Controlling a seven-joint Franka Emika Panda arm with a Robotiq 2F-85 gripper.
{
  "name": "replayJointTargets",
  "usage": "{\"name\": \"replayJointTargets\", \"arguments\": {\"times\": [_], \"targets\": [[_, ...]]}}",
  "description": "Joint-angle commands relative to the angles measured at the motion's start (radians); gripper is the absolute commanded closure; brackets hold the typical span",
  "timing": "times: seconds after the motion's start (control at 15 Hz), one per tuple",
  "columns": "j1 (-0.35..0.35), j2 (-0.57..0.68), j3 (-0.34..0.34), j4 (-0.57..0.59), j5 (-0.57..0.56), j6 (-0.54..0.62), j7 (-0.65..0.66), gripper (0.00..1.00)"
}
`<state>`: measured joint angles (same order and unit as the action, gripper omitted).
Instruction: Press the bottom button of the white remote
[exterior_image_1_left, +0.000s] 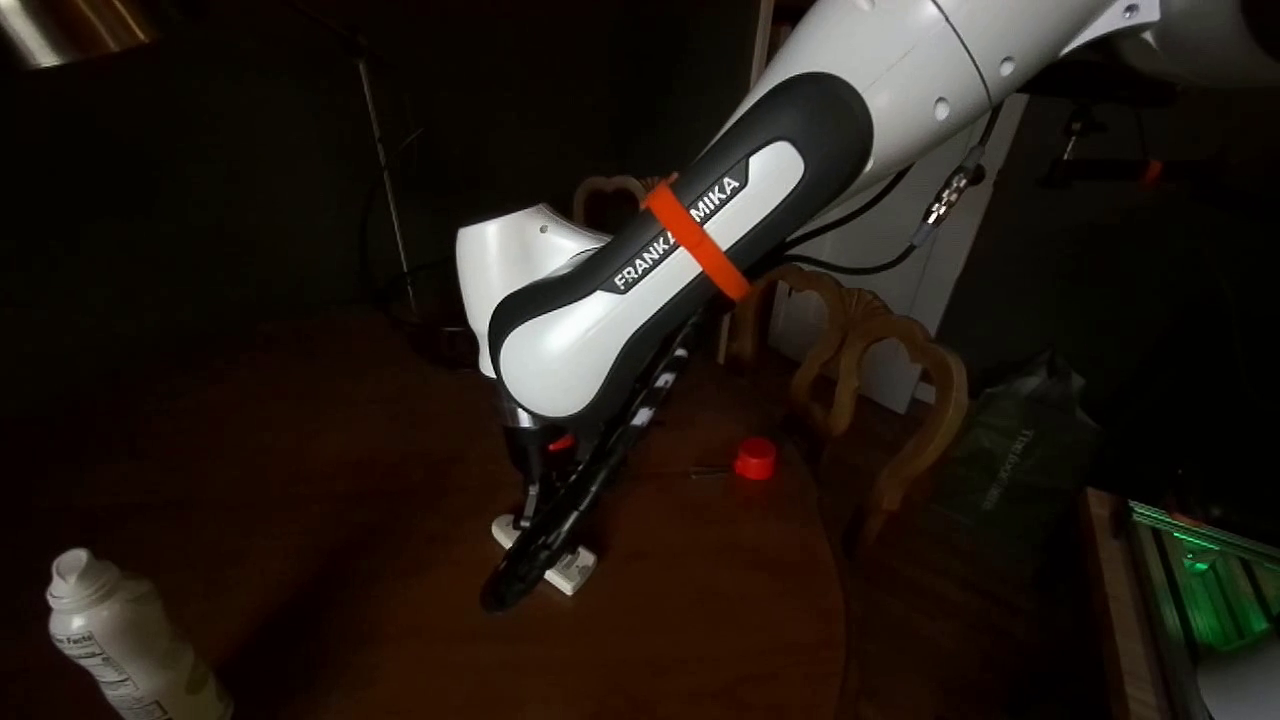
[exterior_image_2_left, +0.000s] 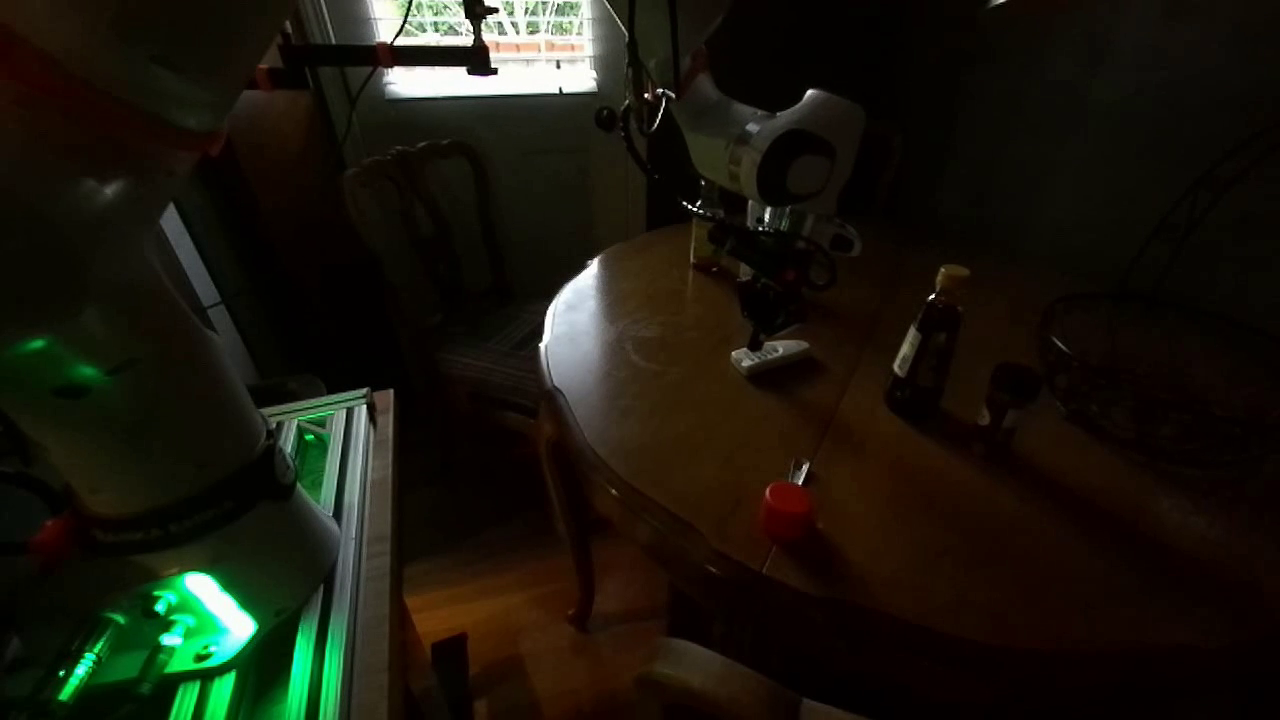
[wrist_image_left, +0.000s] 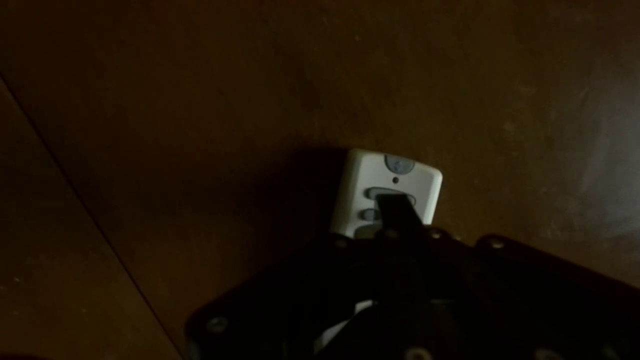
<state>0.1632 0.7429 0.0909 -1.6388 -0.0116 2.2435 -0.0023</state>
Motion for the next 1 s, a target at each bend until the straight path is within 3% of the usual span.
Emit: {"name": "replayJointTargets", "arguments": {"times": [0.0,0.93], "targets": [[0.010,0.042,-0.013,0.048,-0.020,0.004,0.014,1.00],[0.029,0.082,-0.025,0.067,-0.051,-0.019,0.023,1.00]]}}
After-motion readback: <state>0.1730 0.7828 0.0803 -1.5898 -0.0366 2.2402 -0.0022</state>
